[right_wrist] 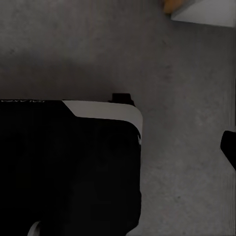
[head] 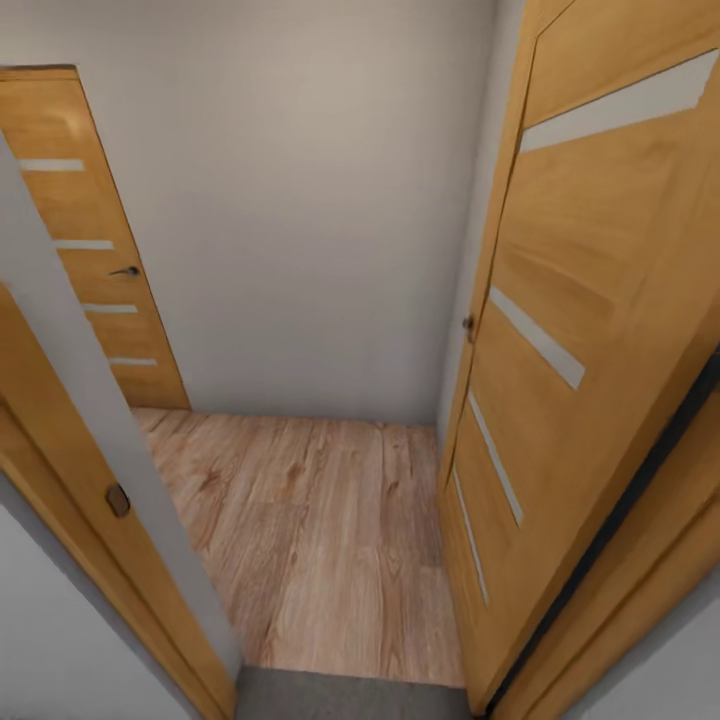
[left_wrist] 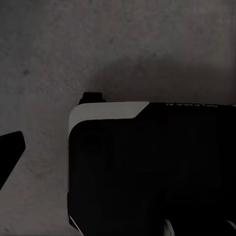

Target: Move the two storage containers from the living room to the garage. In the garage, place one container on the floor and stack the other container on top of it (either order is fine).

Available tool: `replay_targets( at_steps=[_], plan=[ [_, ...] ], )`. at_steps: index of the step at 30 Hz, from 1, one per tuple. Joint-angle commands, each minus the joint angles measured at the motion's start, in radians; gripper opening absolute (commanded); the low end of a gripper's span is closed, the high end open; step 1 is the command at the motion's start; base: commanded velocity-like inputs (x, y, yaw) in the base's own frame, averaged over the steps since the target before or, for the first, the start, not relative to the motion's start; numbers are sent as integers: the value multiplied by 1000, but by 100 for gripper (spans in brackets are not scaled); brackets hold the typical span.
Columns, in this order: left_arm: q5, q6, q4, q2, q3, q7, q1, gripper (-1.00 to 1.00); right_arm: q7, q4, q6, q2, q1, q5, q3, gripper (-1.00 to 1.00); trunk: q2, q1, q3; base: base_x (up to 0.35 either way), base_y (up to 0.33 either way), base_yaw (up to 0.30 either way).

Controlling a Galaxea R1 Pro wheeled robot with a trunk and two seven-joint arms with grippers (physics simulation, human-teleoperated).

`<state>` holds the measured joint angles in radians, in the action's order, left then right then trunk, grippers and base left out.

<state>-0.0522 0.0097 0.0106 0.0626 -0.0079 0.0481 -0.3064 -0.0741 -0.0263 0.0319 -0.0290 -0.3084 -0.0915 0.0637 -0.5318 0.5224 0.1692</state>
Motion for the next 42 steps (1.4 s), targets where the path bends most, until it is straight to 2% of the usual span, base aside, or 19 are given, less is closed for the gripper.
replay_targets(
  at_steps=[1,7,18,31,36,42],
  plan=[
    [-6,1,0,0,-1,3,-1,100,-4,-3,3,0,-1,-10,7,100,-1,1,2,121,-91,260],
    [-6,1,1,0,0,4,-1,100,-4,-3,3,0,-1,-8,7,100,-1,1,2,48,-31,218],
    [-4,1,1,-1,-1,2,0,100,-4,-3,3,0,-1,-4,7,100,-1,1,2,190,-1,17],
    [-5,0,0,0,-1,2,-1,100,-4,-3,3,0,-1,1,8,100,-1,1,-3,23,0,-198],
    [-5,1,0,0,-1,2,0,100,-4,-2,2,0,-1,1,8,100,-1,1,-3,49,0,-46],
    [-6,4,0,-2,-1,1,-1,100,-4,-2,2,0,-1,0,8,100,-1,1,-3,272,0,-6]
  ],
)
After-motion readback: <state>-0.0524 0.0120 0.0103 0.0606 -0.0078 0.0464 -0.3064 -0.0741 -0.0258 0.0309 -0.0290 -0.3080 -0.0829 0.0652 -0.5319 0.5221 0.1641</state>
